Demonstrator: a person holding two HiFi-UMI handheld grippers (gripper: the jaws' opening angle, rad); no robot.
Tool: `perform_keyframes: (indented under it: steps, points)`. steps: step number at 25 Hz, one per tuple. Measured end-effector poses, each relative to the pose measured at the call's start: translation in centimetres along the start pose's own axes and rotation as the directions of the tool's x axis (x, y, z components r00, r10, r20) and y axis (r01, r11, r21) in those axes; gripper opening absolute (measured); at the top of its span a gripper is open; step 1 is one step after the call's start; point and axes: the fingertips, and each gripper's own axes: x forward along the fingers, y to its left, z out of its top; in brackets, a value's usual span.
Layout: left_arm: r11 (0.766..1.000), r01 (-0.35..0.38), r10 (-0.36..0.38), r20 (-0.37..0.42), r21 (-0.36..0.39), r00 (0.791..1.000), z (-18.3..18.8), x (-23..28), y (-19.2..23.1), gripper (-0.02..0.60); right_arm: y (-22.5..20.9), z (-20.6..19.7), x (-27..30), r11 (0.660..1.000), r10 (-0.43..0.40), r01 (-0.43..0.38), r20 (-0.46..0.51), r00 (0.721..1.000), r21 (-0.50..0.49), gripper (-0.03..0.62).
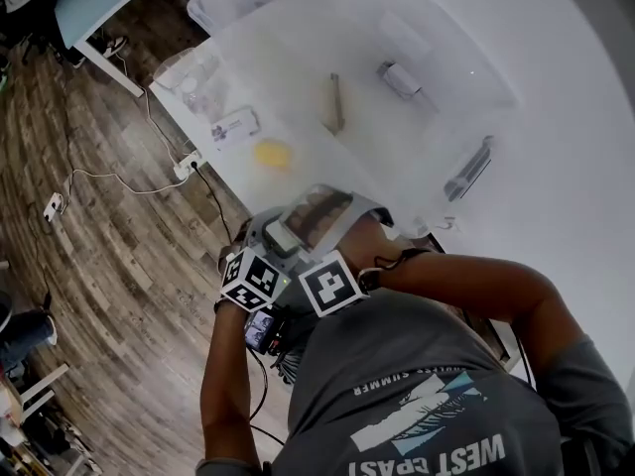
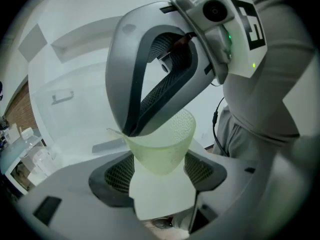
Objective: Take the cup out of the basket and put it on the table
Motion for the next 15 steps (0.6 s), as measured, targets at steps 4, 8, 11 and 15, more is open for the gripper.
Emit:
perform_keyframes:
  steps: [4,8,11,15]
  points:
    - [0.999,0.035,-0.035,-0.034,0.004,0.999,-1.5,1.3,-0.8,0.324,1.4,0.8,1.7,1.000,0.020,-0.020,-0.007,1.000,-0.004,0.012]
    - [0.998,0.058,-0.057,-0.059,0.017,0.997,-2.8,2.4,-1.0,0.324,3.2,0.6,3.5,0.998,0.055,-0.054,-0.026,0.998,0.030,0.012]
    - [0.996,0.084,-0.081,-0.098,0.032,0.992,-4.3,3.1,-1.0,0.324,5.1,0.0,5.3,0.994,0.083,-0.081,-0.027,0.996,0.074,0.012]
    - [0.994,0.107,-0.103,-0.105,0.035,0.989,-5.4,3.7,-1.1,0.324,6.4,-1.2,6.8,0.989,0.101,-0.095,-0.044,0.994,0.116,0.012]
